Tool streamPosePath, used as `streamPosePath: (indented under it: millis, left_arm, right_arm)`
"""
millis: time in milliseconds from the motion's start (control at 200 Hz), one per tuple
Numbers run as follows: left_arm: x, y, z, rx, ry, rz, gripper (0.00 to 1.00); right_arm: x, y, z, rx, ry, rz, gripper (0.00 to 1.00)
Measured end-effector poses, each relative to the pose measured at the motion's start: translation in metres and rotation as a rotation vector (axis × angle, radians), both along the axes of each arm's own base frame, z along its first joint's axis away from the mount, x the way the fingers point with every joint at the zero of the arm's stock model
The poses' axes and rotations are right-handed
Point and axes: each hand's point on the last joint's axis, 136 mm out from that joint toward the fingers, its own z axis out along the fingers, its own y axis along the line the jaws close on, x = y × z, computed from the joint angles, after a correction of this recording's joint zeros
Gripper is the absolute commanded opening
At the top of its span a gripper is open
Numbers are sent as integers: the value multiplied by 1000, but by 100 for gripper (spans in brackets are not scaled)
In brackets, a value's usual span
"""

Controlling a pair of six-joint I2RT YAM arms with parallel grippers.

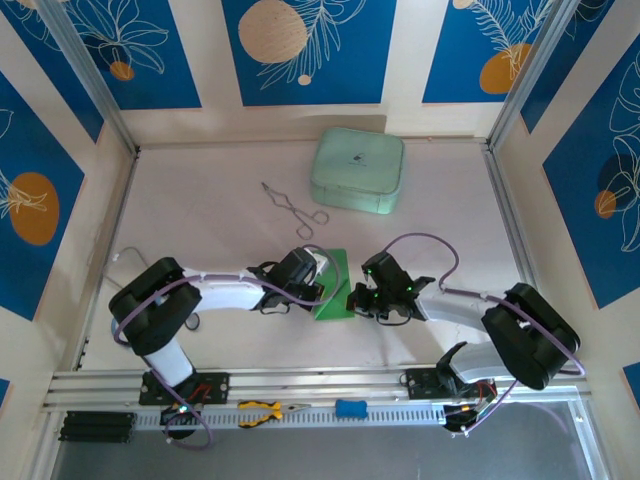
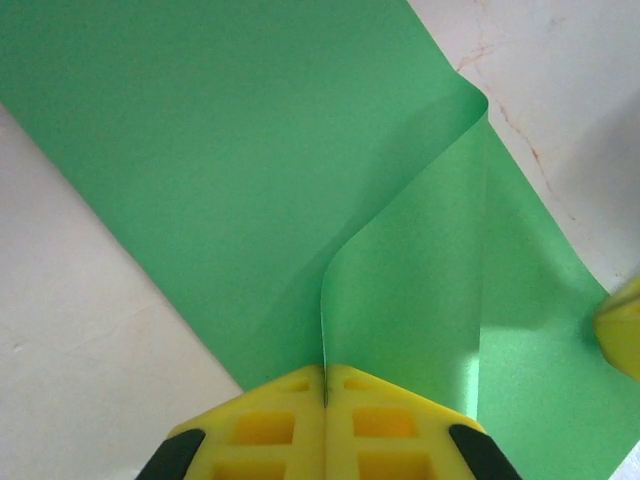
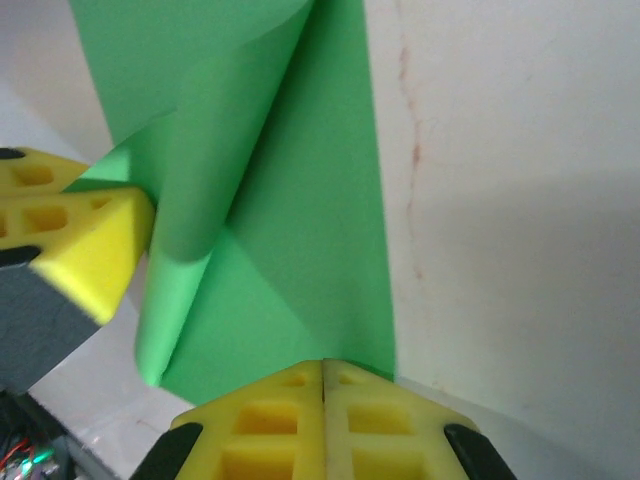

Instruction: Fold a paper plane with a square sheet of paper (pick it up from the middle)

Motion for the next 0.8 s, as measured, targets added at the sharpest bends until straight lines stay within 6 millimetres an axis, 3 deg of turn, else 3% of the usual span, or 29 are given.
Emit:
streamPosePath:
  millis: [465,795]
  left_arm:
    - [-2,-1,0,-28,44,44,0]
    - [-2,-2,6,-43,43,51,1]
  right_arm:
    - [-8,20,3,44,32,68,0]
    - [-6,7,-8,10,76,25,0]
